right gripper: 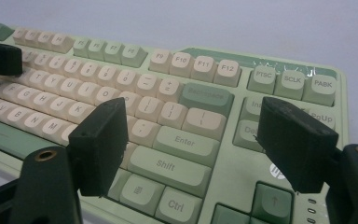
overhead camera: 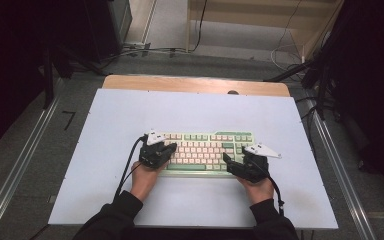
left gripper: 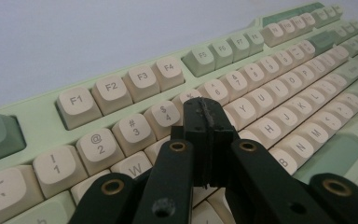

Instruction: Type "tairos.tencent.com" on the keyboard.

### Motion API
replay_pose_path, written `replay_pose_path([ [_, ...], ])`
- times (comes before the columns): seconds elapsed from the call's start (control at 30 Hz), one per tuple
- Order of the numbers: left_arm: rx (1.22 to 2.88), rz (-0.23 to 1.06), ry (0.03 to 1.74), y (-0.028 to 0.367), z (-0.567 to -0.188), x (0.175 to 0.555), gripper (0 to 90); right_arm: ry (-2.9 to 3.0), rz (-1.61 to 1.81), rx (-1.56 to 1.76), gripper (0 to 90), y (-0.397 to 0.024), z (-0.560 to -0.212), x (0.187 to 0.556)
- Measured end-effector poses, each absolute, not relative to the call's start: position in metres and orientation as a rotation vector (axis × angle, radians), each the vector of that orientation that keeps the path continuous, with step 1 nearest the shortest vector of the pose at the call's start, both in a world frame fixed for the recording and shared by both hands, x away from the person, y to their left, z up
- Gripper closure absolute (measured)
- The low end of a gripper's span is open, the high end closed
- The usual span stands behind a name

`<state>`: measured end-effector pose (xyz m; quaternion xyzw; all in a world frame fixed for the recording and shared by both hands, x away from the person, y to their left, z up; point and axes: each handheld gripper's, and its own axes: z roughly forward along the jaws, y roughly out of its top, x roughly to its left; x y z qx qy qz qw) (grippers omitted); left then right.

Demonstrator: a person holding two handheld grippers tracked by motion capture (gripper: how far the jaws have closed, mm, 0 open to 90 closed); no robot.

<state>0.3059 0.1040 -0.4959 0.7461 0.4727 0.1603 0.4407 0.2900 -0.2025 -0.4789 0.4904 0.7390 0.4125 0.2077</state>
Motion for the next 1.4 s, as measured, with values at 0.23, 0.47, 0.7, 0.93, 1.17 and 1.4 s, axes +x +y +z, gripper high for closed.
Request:
replay_pose_path([
  [0.23, 1.851, 0.391, 1.187, 0.1025, -0.4952, 0.3079, 90.0, 2.055, 1.152, 1.364, 23.4, -0.2029, -0.4785, 0.2899],
  [0.47, 1.861, 0.389, 1.182, 0.1011, -0.4947, 0.3083, 90.0, 2.055, 1.151, 1.373, 23.6, -0.2029, -0.4787, 0.2901],
  [0.7, 1.866, 0.389, 1.18, 0.1005, -0.4945, 0.3076, 90.0, 2.057, 1.153, 1.369, 23.6, -0.2024, -0.4786, 0.29],
  [0.93, 1.87, 0.388, 1.179, 0.1001, -0.4942, 0.3071, 90.0, 2.057, 1.154, 1.368, 23.6, -0.2019, -0.4787, 0.2902],
  [1.17, 1.868, 0.387, 1.181, 0.0997, -0.4942, 0.3068, 90.0, 2.056, 1.155, 1.367, 23.6, -0.202, -0.4784, 0.29],
  [1.4, 1.877, 0.384, 1.182, 0.0992, -0.4948, 0.307, 90.0, 2.052, 1.157, 1.368, 23.6, -0.2019, -0.4781, 0.2898],
])
